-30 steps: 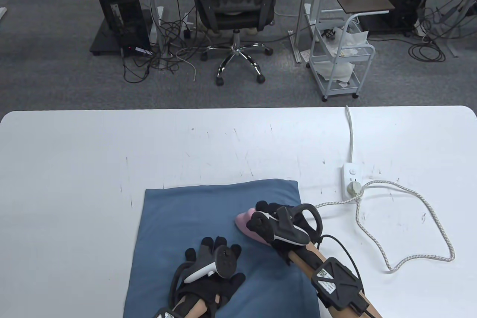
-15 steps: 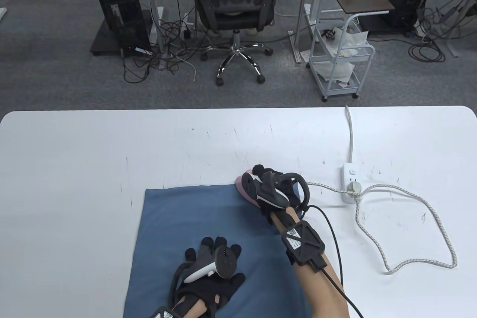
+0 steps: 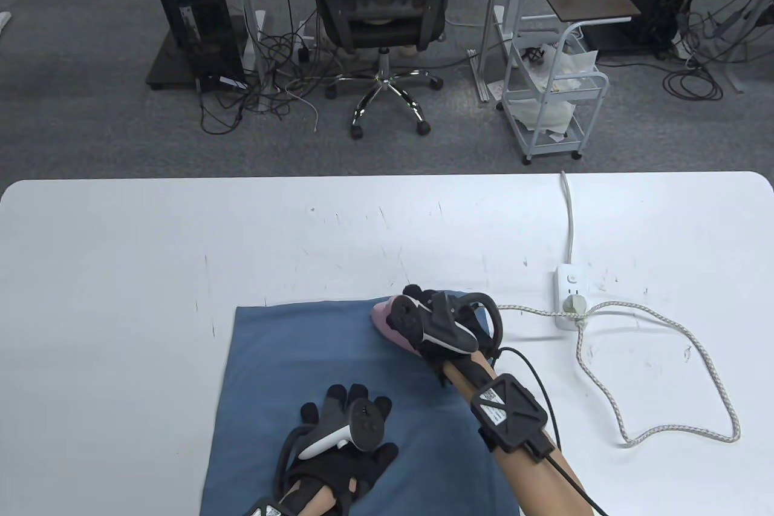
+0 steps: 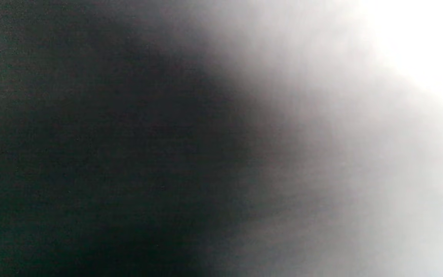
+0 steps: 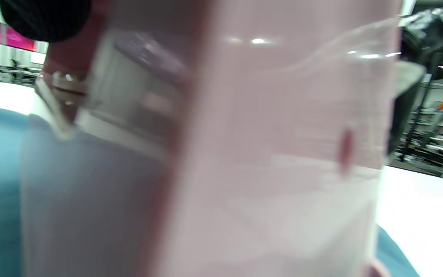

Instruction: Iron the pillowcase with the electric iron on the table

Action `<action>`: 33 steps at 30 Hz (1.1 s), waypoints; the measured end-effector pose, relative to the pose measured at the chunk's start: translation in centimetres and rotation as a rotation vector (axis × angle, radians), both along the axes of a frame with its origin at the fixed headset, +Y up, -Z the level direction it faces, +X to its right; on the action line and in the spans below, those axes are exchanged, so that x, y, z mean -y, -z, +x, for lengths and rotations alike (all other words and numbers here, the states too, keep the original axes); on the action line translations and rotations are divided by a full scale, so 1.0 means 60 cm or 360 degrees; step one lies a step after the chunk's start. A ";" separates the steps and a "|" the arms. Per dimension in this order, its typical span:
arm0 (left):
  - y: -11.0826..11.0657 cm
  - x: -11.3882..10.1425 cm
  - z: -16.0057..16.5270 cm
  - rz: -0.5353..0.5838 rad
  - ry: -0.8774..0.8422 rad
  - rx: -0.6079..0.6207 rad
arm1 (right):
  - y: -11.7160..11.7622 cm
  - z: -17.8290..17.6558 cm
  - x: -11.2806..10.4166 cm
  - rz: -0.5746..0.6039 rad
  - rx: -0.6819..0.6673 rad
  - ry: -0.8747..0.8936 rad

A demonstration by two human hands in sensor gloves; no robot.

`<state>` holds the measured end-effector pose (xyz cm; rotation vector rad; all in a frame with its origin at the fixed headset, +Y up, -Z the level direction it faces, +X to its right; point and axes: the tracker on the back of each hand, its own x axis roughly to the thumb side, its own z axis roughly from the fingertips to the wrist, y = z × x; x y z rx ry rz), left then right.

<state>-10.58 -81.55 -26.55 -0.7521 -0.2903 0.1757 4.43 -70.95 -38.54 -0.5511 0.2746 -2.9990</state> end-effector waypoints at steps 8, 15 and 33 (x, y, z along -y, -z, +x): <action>0.000 0.000 0.000 0.0001 0.0001 0.0001 | -0.046 -0.010 0.029 0.0014 -0.0142 -0.0053; 0.000 0.000 0.000 -0.0001 0.0002 0.0002 | 0.042 -0.048 0.034 0.0128 0.0041 -0.0108; -0.001 -0.001 0.000 0.0000 0.0001 0.0002 | 0.031 -0.076 -0.004 0.0055 -0.0195 0.0165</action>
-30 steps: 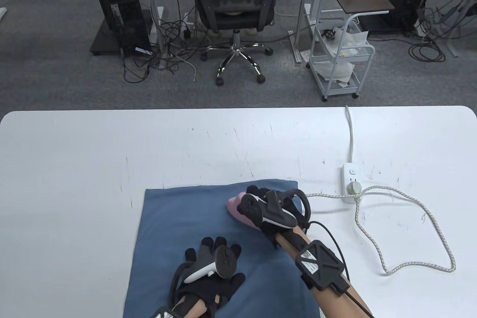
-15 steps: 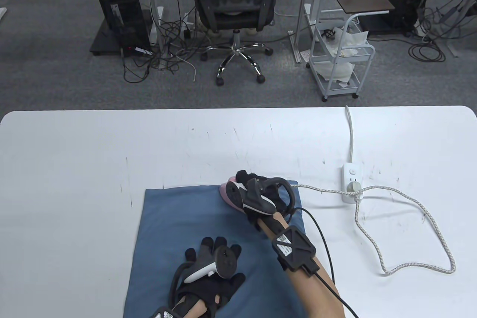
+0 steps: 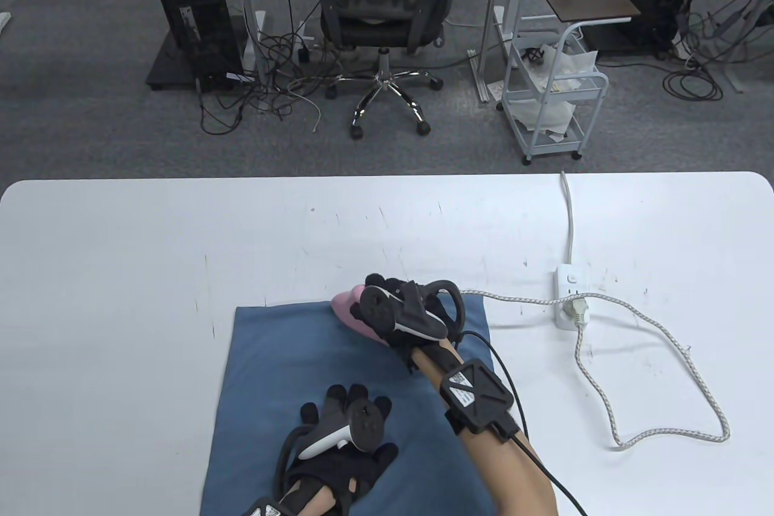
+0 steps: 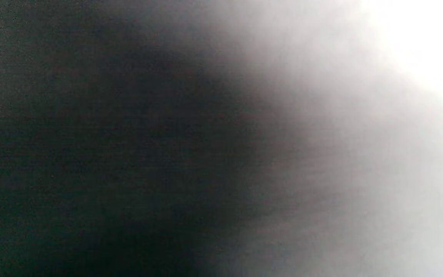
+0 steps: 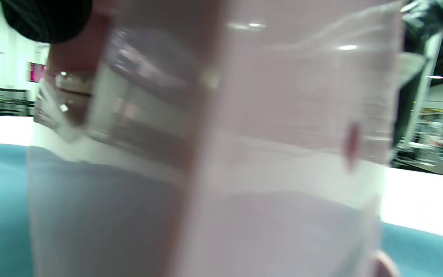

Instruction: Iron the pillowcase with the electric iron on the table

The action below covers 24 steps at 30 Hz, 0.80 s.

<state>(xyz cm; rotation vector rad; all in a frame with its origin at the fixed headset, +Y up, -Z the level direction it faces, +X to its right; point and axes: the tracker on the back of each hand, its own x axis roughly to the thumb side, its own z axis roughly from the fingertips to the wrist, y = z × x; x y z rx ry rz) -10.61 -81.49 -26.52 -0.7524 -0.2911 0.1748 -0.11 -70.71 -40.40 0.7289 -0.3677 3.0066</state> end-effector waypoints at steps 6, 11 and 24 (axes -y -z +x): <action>0.000 0.000 0.000 0.0000 -0.0002 0.0000 | -0.066 -0.008 0.025 -0.0015 -0.0222 -0.0198; 0.000 0.000 0.000 0.0000 -0.0003 0.0002 | -0.044 -0.031 0.035 0.0016 -0.0175 -0.0222; 0.000 0.001 0.000 -0.0001 -0.0006 0.0002 | 0.081 -0.077 0.030 0.0020 0.0153 -0.0139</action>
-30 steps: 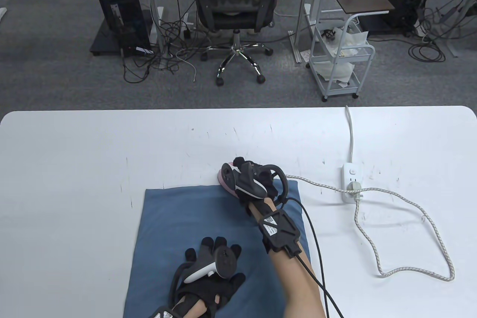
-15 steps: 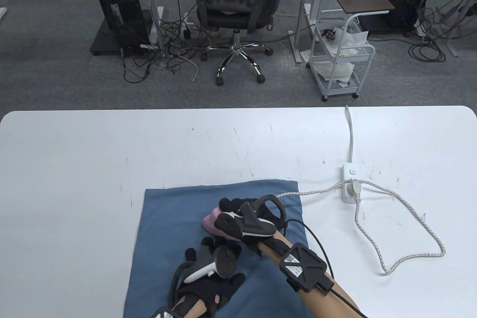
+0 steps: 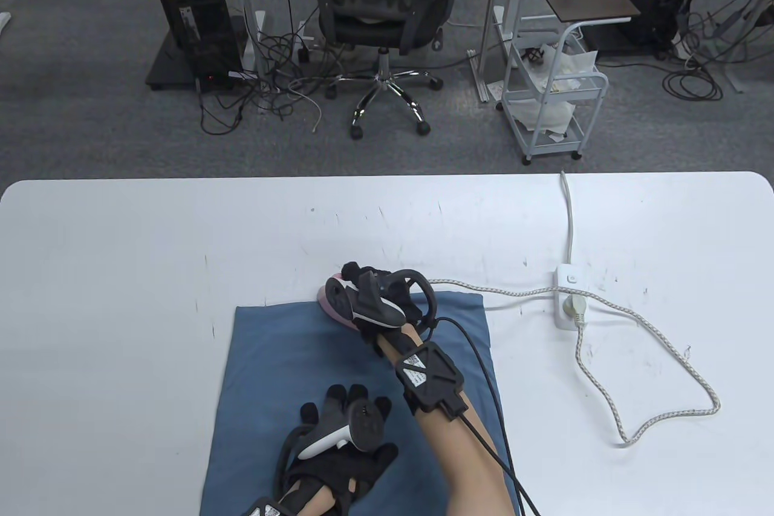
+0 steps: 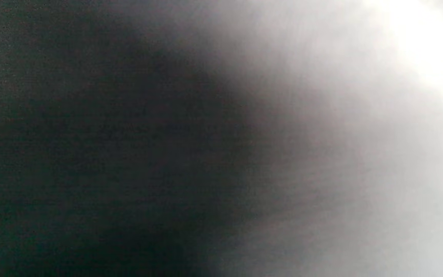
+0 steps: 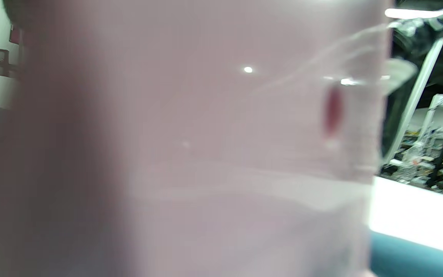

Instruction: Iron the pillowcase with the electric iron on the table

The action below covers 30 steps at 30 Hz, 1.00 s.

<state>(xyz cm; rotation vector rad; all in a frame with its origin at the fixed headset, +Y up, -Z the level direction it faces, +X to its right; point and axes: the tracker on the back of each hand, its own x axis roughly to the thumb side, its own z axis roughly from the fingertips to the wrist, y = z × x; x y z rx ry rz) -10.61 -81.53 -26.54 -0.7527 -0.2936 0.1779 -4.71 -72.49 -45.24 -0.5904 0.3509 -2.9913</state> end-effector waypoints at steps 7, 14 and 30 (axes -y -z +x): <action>0.000 0.000 0.000 0.0000 0.0002 0.0001 | -0.081 0.017 -0.009 -0.0006 -0.0393 0.0002; 0.000 0.000 0.000 0.0001 0.0002 0.0002 | -0.101 0.000 0.007 -0.0004 -0.0484 -0.0084; -0.001 0.000 0.000 0.0000 0.0001 0.0002 | 0.003 -0.087 0.010 0.0059 -0.0116 -0.0101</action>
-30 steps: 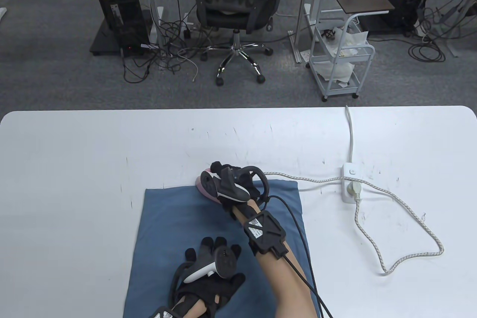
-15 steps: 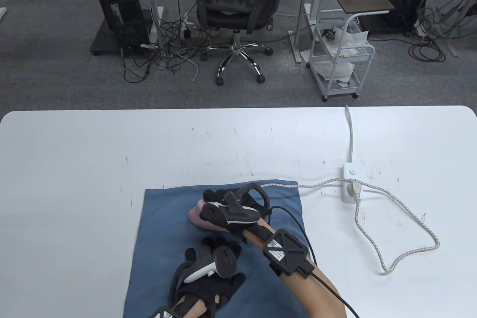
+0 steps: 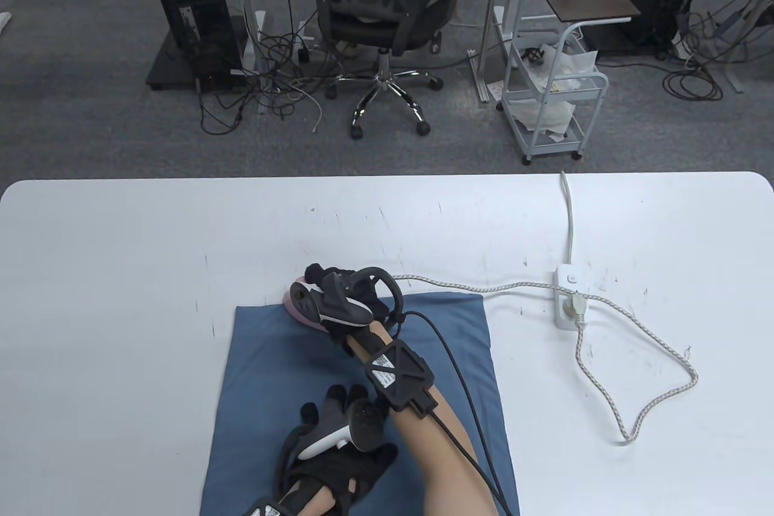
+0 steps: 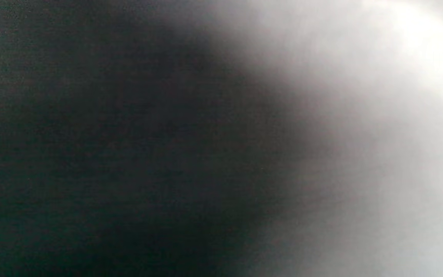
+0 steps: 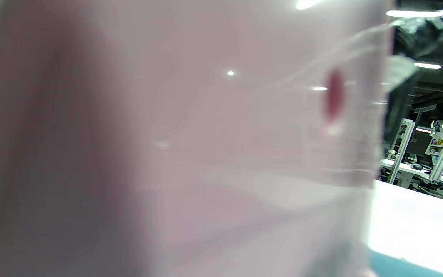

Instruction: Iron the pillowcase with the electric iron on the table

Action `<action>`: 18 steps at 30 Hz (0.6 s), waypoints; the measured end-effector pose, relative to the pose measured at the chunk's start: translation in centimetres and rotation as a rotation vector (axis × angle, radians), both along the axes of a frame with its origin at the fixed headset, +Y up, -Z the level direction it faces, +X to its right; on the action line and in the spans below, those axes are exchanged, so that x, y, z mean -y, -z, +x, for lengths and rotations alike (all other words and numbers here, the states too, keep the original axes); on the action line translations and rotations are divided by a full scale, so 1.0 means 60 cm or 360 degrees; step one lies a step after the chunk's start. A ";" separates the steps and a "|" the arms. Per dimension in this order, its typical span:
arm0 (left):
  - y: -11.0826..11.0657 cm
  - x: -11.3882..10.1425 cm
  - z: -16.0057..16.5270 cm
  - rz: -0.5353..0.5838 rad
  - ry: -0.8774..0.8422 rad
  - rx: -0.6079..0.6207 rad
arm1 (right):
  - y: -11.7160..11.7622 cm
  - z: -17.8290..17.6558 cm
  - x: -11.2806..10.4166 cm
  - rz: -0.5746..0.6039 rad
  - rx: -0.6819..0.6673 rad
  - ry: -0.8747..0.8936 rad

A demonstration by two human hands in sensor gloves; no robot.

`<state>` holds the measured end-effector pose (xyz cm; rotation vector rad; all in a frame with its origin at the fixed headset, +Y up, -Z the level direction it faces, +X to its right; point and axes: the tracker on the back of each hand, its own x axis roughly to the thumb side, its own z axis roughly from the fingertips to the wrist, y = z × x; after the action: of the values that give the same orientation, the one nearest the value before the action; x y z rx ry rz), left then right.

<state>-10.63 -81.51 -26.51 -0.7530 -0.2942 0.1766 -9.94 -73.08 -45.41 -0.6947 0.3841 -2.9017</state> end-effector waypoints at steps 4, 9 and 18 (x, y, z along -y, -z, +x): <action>0.000 0.000 0.000 0.0000 -0.0002 -0.0001 | -0.001 0.021 -0.002 -0.0027 0.0039 -0.0017; 0.000 0.000 0.000 0.0000 -0.0001 -0.0001 | -0.001 0.076 -0.003 -0.0044 0.0134 -0.0036; 0.000 0.000 0.000 0.0000 -0.0001 -0.0001 | -0.002 0.184 -0.005 -0.0083 0.0314 -0.0023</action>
<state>-10.64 -81.48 -26.53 -0.7527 -0.2937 0.1772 1.12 -72.81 -45.28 -0.4103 0.2798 -2.9401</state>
